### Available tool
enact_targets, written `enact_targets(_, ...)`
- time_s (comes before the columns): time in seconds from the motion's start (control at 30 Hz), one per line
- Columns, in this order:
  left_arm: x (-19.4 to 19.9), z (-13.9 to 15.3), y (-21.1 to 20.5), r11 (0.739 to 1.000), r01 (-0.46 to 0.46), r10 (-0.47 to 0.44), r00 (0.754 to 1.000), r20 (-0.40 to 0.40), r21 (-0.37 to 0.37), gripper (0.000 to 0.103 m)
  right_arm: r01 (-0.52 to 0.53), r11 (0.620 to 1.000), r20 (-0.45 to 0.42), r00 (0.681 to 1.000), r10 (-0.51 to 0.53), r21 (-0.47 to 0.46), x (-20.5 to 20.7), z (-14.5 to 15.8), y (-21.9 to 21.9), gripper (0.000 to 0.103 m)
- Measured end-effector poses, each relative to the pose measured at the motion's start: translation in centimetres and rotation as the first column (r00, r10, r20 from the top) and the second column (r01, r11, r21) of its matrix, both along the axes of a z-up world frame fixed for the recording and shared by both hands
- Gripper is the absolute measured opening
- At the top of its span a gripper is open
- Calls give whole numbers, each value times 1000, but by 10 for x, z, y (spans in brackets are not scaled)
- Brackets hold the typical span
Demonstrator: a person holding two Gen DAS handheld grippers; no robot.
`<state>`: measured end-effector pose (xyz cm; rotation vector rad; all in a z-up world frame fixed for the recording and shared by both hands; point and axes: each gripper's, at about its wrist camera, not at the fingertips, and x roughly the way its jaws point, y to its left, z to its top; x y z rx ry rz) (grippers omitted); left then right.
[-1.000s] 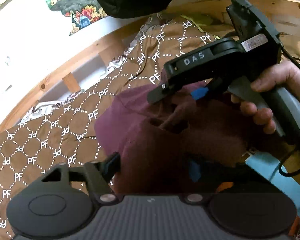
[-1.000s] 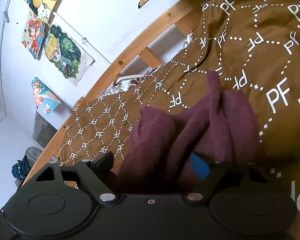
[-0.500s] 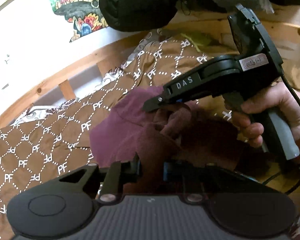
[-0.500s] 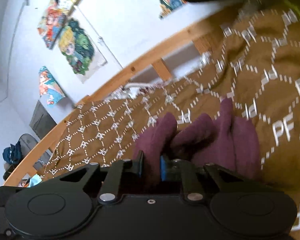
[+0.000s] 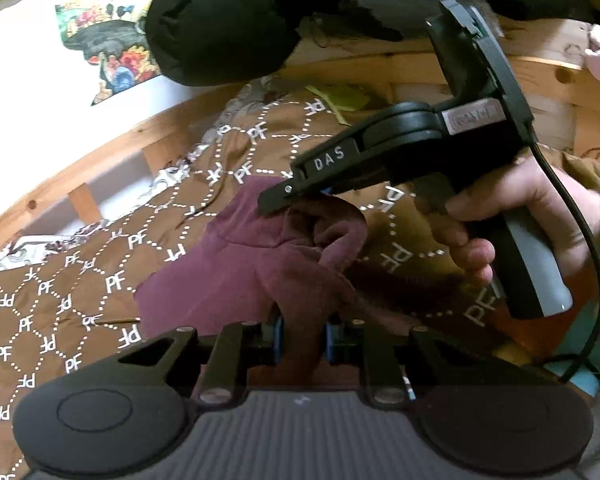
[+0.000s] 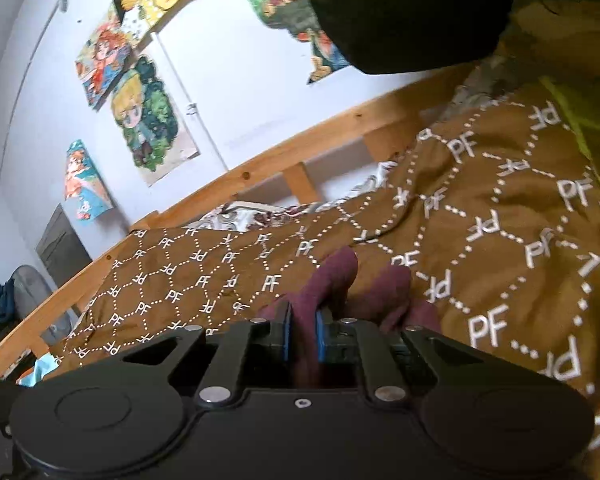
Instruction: Fold small clothes
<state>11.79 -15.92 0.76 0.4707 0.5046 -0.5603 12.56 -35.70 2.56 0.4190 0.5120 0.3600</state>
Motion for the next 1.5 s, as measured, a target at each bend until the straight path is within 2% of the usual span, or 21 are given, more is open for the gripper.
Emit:
enact_targets(0.13, -5, -8, -5, 1000, 24, -24, 1000, -20, 10, 21, 15, 999, -6, 1000, -16, -52, -10, -3, -3, 13)
enact_targets(0.23, -5, -15, -8, 999, 40, -39, 998, -39, 21, 21, 33, 995, -52, 998, -38, -93, -15, -11, -3, 13)
enact_targets(0.4, 0, -20, -4, 1000, 17, -20, 994, -107, -24, 23, 65, 988, -124, 989, -83, -142, -18, -27, -6, 12)
enact_targets(0.47, 3, -19, -4, 999, 9, -13, 992, -127, -36, 24, 76, 989, -138, 986, -94, -125, -18, -32, -8, 12)
enact_targets(0.63, 3, -18, -5, 1000, 2, -6, 988, -152, -24, 35, 109, 992, -178, 977, -119, -69, -20, -34, -11, 13)
enact_targets(0.7, 2, -15, -3, 999, -3, -3, 986, -167, -38, 50, 117, 990, -182, 975, -129, -77, -23, -32, -10, 22)
enact_targets(0.73, 2, -13, -1, 998, -8, -3, 984, -179, -58, 54, 117, 990, -183, 974, -130, -83, -24, -31, -10, 23)
enact_targets(0.8, 4, -6, 7, 993, -25, 0, 976, -218, -111, 70, 115, 989, -181, 975, -130, -93, -28, -27, -9, 27)
enact_targets(0.83, 5, -2, 11, 989, -39, 4, 971, -237, -141, 73, 114, 988, -179, 975, -132, -105, -31, -24, -7, 30)
enact_targets(0.9, 6, 6, 22, 978, -90, 34, 959, -281, -188, 90, 117, 983, -167, 976, -140, -139, -35, -19, -5, 46)
enact_targets(0.93, 5, 10, 28, 970, -118, 51, 953, -298, -211, 93, 124, 980, -163, 975, -149, -157, -37, -17, -4, 52)
enact_targets(1.0, 2, 15, 40, 954, -170, 88, 945, -314, -246, 103, 135, 974, -151, 975, -163, -182, -42, -12, -1, 73)
enact_targets(1.03, 0, 17, 46, 945, -207, 120, 939, -322, -252, 102, 134, 974, -146, 976, -161, -181, -44, -11, -1, 77)
enact_targets(1.1, 0, 18, 58, 925, -280, 179, 918, -353, -259, 102, 133, 975, -146, 976, -161, -180, -49, -8, 0, 88)
enact_targets(1.13, 2, 18, 65, 911, -317, 204, 902, -380, -265, 102, 134, 974, -145, 976, -161, -183, -51, -7, 1, 90)
enact_targets(1.3, 17, 9, 103, 815, -509, 319, 794, -518, -278, 102, 122, 966, -130, 979, -155, -230, -59, -2, 12, 101)
enact_targets(1.4, 25, 0, 124, 756, -612, 423, 728, -539, -233, 102, 112, 959, -122, 981, -148, -262, -63, 0, 20, 102)
enact_targets(1.47, 26, -5, 133, 733, -648, 470, 703, -534, -208, 102, 109, 952, -124, 981, -149, -285, -64, 0, 25, 102)
enact_targets(1.5, 26, -7, 136, 730, -652, 472, 699, -538, -206, 102, 103, 951, -124, 982, -144, -292, -66, 1, 27, 102)
